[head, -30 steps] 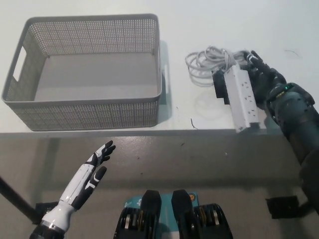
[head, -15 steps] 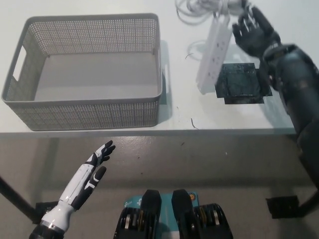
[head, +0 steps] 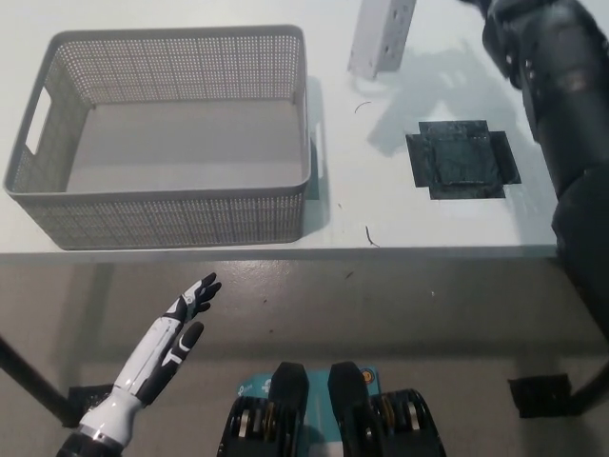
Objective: Use the right hand to pick up a power strip and put it into a container on the left side
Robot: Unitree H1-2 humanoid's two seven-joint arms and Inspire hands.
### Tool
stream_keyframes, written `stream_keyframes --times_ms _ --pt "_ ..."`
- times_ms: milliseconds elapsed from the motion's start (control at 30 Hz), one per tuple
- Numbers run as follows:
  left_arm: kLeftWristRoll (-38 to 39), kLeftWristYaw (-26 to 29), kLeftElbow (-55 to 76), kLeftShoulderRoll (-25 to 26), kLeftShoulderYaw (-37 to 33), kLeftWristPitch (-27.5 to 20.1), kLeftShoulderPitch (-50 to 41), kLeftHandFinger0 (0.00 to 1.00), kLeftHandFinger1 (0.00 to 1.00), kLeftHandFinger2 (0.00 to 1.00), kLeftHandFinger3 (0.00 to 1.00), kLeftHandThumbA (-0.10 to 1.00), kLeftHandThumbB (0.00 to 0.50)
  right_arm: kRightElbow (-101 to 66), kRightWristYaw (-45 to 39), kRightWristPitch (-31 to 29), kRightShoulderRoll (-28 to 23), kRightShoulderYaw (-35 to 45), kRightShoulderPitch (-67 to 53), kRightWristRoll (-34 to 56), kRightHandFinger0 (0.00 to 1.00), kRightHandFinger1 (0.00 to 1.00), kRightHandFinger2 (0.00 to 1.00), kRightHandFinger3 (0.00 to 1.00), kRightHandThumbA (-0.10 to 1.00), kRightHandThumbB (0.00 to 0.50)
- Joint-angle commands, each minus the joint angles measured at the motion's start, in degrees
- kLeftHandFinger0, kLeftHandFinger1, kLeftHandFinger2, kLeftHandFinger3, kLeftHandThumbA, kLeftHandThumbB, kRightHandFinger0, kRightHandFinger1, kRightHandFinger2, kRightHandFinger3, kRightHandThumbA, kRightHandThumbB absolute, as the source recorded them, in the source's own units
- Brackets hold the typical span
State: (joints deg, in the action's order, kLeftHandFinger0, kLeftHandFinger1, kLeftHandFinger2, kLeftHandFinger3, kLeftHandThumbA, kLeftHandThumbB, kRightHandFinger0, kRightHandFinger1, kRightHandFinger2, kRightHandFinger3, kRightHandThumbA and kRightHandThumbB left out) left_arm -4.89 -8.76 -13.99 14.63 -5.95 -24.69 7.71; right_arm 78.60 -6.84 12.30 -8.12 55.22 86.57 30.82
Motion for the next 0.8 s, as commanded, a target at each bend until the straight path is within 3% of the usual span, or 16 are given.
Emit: stream_keyframes --times_ms 0,133,200,267,300,367,433,467,500,567,600,633,667,700,767 --pt "0.4 -1.1 1.0 1.3 0.2 -1.9 0.1 1.00 1.00 1.00 1.00 1.00 0.212 -4.1 -2.4 0.1 1.0 -1.5 11.6 5.1 0.00 0.20 0.62 1.00 -0.10 0.065" --pt "0.4 -1.4 1.3 1.2 -0.1 -1.5 0.1 1.00 1.00 1.00 1.00 1.00 0.217 -3.5 -1.8 1.4 2.6 -1.7 14.2 5.8 0.00 0.20 0.64 1.00 -0.10 0.069" --pt "0.6 -1.6 1.2 1.0 -0.1 -1.4 0.2 1.00 1.00 1.00 1.00 1.00 0.224 -2.4 -0.4 1.3 4.0 -1.1 15.7 6.4 0.00 0.18 0.71 1.00 -0.10 0.064" --pt "0.4 -1.8 1.1 1.0 -0.3 -1.6 0.3 1.00 1.00 1.00 1.00 1.00 0.226 -1.6 0.7 0.0 5.3 -2.1 16.3 5.3 0.00 0.15 0.69 1.00 -0.10 0.087" --pt "0.2 -1.8 1.2 1.0 -0.3 -1.4 0.4 1.00 1.00 1.00 1.00 1.00 0.234 -1.0 0.9 0.3 5.8 -2.8 16.4 4.6 0.00 0.09 0.62 1.00 -0.10 0.062" --pt "0.0 -1.9 1.5 1.0 -0.5 -1.0 0.2 1.00 1.00 1.00 1.00 1.00 0.239 0.3 1.0 -0.1 7.2 -4.9 16.1 2.6 0.00 0.05 0.58 1.00 -0.10 0.047" --pt "0.1 -2.2 2.1 0.9 -0.7 -0.3 0.0 1.00 1.00 1.00 1.00 1.00 0.250 1.4 3.6 -2.4 8.9 -6.4 15.4 1.5 0.00 0.06 0.60 1.00 -0.10 0.045" --pt "0.3 -2.4 2.4 0.8 -0.8 0.2 -0.1 1.00 1.00 1.00 1.00 1.00 0.258 2.0 4.2 -3.2 9.7 -7.2 14.7 1.5 0.00 0.07 0.61 0.79 -0.10 0.049" --pt "0.1 -2.6 2.7 0.7 -0.8 0.6 0.0 1.00 1.00 1.00 1.00 1.00 0.266 2.1 4.7 -4.7 10.7 -8.7 14.0 0.7 0.00 0.06 0.60 1.00 -0.10 0.040" --pt "-0.2 -2.7 2.8 0.6 -1.0 0.8 0.4 1.00 1.00 1.00 1.00 1.00 0.266 2.6 5.1 -5.9 12.0 -10.9 13.0 -0.2 0.00 0.05 0.62 1.00 -0.10 0.038" --pt "-0.1 -2.7 2.8 0.5 -1.0 0.7 0.5 0.99 1.00 1.00 1.00 1.00 0.261 2.9 5.8 -6.0 12.5 -11.2 12.5 0.0 0.00 0.05 0.63 0.91 -0.10 0.047" --pt "-0.1 -2.9 2.8 0.4 -1.1 0.6 0.7 0.98 1.00 1.00 1.00 1.00 0.261 3.1 6.3 -5.8 13.1 -11.5 12.0 0.4 0.00 0.05 0.63 1.00 -0.10 0.034" --pt "-0.3 -2.9 2.7 0.5 -1.2 0.5 0.9 0.98 1.00 1.00 1.00 1.00 0.261 3.4 6.9 -6.0 13.9 -12.2 11.4 0.3 0.00 0.04 0.62 0.99 -0.10 0.041" --pt "-0.7 -2.8 2.6 0.4 -1.2 0.3 1.1 0.97 1.00 1.00 1.00 1.00 0.256 3.6 7.5 -6.6 14.9 -13.7 10.7 -0.8 0.00 0.04 0.61 0.79 -0.10 0.049" --pt "-0.9 -2.7 2.4 0.3 -1.3 0.1 1.5 0.97 1.00 1.00 1.00 1.00 0.265 3.8 8.4 -7.2 15.9 -15.7 9.9 -1.9 0.00 0.06 0.63 0.68 -0.10 0.055"
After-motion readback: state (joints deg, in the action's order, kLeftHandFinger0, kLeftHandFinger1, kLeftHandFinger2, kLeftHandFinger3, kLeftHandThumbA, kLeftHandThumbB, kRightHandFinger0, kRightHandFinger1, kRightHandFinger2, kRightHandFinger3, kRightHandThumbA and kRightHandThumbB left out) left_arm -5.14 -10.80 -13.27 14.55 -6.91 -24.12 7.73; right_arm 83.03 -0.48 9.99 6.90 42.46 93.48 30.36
